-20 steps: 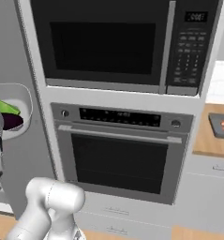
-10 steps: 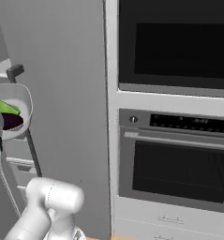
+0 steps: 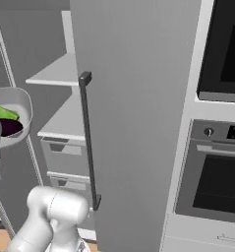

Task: Take the meat container that has the shrimp and place it on the second highest rack of the freezer. Then take the vegetable container that has the eggplant and lemon wedge and place it on the highest rack of the freezer.

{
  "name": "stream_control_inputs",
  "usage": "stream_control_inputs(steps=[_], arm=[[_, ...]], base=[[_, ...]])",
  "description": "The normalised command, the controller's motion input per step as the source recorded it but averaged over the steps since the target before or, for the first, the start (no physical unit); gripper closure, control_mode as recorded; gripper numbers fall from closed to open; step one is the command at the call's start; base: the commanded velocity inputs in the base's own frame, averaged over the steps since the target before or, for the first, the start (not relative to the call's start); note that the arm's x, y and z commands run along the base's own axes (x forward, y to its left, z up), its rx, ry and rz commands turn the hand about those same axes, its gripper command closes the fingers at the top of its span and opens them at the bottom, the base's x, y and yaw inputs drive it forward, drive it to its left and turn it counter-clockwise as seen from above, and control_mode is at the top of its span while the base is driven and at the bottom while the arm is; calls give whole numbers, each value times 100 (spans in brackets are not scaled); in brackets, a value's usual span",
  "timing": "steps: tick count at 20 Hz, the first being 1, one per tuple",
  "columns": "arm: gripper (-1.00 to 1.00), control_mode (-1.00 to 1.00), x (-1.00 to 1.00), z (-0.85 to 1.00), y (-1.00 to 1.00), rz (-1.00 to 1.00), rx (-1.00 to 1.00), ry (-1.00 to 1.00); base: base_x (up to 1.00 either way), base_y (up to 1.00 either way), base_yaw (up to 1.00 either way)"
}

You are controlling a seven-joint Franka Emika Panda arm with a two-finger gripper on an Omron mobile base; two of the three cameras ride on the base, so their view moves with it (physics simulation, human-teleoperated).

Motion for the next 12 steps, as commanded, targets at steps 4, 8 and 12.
stream_control_inputs(steps=[4,8,12], arm=[[100,100,0,0,0,0,0,0],[100,-100,14,3,2,-2,0,0],[100,-100,31,14,35,-8,0,0]], base=[[50,28,-8],[58,5,-8],[0,0,0]])
